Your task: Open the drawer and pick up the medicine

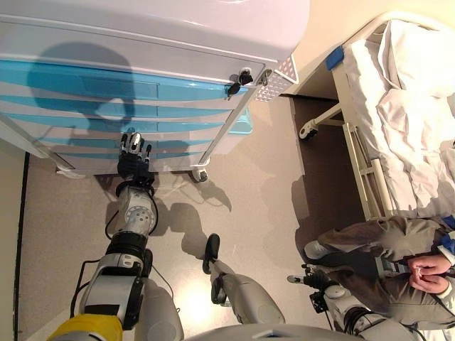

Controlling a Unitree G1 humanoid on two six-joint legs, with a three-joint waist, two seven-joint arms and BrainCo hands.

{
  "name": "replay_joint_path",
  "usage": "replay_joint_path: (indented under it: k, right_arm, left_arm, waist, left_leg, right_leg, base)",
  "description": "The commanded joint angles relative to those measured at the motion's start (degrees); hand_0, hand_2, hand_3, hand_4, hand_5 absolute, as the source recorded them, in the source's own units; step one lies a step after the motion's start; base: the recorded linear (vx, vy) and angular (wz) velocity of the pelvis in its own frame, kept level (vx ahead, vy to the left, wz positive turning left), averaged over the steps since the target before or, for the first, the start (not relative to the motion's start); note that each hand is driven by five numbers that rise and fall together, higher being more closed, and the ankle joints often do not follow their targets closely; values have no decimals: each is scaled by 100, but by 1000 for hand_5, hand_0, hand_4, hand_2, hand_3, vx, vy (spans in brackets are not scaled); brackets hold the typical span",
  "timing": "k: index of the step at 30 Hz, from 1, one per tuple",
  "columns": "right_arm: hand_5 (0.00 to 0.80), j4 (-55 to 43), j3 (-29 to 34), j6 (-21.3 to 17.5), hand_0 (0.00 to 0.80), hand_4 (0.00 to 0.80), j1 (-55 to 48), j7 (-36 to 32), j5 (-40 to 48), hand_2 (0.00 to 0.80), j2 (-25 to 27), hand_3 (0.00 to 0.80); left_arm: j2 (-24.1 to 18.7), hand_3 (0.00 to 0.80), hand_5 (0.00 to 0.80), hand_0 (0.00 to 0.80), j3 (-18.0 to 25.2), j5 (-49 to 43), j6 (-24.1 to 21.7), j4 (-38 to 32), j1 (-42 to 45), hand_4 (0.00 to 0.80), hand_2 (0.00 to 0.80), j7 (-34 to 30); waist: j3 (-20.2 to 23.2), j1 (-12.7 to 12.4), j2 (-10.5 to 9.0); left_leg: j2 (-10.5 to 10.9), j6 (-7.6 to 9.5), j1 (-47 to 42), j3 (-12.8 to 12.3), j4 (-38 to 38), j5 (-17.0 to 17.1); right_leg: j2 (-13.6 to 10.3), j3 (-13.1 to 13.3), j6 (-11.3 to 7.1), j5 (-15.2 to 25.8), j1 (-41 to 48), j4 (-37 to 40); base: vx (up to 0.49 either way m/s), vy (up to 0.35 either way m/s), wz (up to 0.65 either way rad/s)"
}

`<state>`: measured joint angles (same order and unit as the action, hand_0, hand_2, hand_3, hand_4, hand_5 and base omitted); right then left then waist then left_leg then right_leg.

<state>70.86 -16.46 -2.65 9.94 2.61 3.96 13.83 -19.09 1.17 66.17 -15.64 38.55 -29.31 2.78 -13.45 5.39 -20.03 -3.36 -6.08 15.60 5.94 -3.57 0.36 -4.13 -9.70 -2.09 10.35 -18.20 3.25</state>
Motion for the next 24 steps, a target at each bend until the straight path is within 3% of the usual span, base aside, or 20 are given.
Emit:
replay_joint_path:
  k: [1,24]
  right_arm:
    - [0,-143,-325,-102,0,0,130,13,16,0,136,0]
    - [0,-125,-296,-95,0,0,103,15,25,0,118,0]
  left_arm:
    - [-263,0,0,0,-448,-213,-158,-873,-1213,0,0,-398]
    - [-367,0,0,0,-290,-93,-305,-960,-1286,0,0,-294]
  waist:
    - [-25,45,141]
    - [28,42,157]
  left_leg:
    - [179,470,129,36,68,2]
    - [177,479,176,72,4,-22]
  right_leg:
    - [-46,197,-549,-548,-12,-714]
    - [-50,204,-552,-548,-3,-712]
  base:
    - [0,0,0]
    - [0,0,0]
